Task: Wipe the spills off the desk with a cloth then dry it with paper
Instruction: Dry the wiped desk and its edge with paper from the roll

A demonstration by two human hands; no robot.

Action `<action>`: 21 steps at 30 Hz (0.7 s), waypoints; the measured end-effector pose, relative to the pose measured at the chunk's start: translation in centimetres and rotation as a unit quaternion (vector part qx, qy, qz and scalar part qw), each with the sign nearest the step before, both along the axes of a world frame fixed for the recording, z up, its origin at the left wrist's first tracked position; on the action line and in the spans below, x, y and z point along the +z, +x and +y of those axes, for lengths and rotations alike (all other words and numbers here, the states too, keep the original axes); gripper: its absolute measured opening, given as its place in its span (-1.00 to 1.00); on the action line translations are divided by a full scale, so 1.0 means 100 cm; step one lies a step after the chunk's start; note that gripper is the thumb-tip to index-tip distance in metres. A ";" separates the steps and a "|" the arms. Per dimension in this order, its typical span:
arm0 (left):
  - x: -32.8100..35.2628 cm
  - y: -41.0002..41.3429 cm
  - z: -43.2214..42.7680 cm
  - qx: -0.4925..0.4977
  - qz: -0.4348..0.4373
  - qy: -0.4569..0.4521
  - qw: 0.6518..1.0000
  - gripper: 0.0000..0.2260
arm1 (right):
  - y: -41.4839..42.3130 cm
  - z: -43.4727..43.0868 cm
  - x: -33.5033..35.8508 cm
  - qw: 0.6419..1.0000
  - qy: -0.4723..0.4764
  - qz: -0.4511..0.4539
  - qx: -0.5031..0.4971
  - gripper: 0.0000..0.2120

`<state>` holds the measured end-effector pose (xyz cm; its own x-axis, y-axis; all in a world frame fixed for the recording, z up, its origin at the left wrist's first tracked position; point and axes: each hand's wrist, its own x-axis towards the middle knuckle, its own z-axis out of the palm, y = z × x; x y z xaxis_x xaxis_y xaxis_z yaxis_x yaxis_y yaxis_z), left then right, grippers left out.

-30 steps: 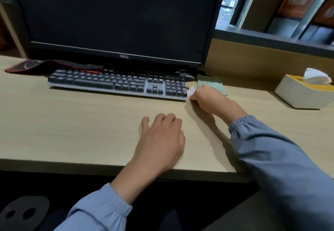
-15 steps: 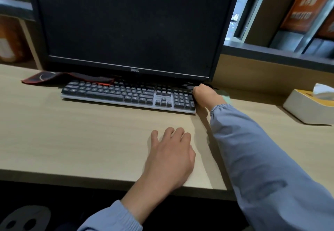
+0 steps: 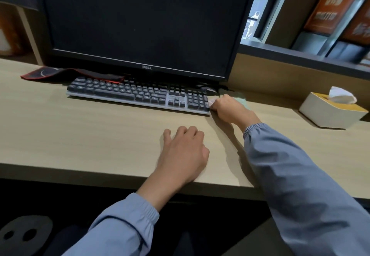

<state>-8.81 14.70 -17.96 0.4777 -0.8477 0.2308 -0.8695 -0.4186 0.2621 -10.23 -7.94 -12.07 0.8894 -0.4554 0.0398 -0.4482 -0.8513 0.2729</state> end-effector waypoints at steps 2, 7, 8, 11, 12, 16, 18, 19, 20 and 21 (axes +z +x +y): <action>-0.001 0.000 0.001 0.002 0.001 0.001 1.000 -0.65 | -0.017 0.016 0.000 1.000 -0.002 0.000 0.007 -0.70; -0.003 -0.003 0.002 0.001 -0.011 0.004 1.000 -0.63 | -0.073 0.066 -0.006 0.999 0.007 -0.011 0.032 -0.68; -0.003 -0.003 0.002 0.003 -0.015 0.003 1.000 -0.63 | -0.086 0.077 -0.008 0.999 0.008 -0.010 0.040 -0.68; -0.004 -0.004 0.002 0.003 -0.019 0.007 1.000 -0.63 | -0.119 0.103 -0.013 0.998 0.043 -0.018 0.049 -0.68; -0.004 -0.004 0.002 0.003 -0.020 0.007 1.000 -0.63 | -0.129 0.110 -0.014 0.997 0.055 -0.022 0.053 -0.67; -0.004 -0.004 0.002 0.003 -0.029 0.014 0.999 -0.63 | -0.173 0.138 -0.027 0.991 0.079 -0.056 0.088 -0.62; -0.003 -0.005 0.002 0.005 -0.029 0.023 0.999 -0.63 | -0.189 0.150 -0.034 0.991 0.087 -0.050 0.091 -0.50; -0.003 -0.005 0.002 0.006 -0.027 0.028 0.999 -0.63 | -0.195 0.153 -0.036 0.990 0.091 -0.055 0.093 -0.41; -0.002 -0.005 0.002 0.007 -0.028 0.033 0.999 -0.64 | -0.199 0.156 -0.039 0.990 0.092 -0.060 0.091 -0.33; -0.001 -0.004 0.001 0.007 -0.028 0.037 0.999 -0.64 | -0.201 0.156 -0.040 0.990 0.089 -0.064 0.089 -0.29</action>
<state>-9.20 14.83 -18.08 0.4786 -0.8562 0.1946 -0.8753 -0.4479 0.1821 -30.34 7.68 -16.10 0.9491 -0.3017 0.0907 -0.3078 -0.9494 0.0622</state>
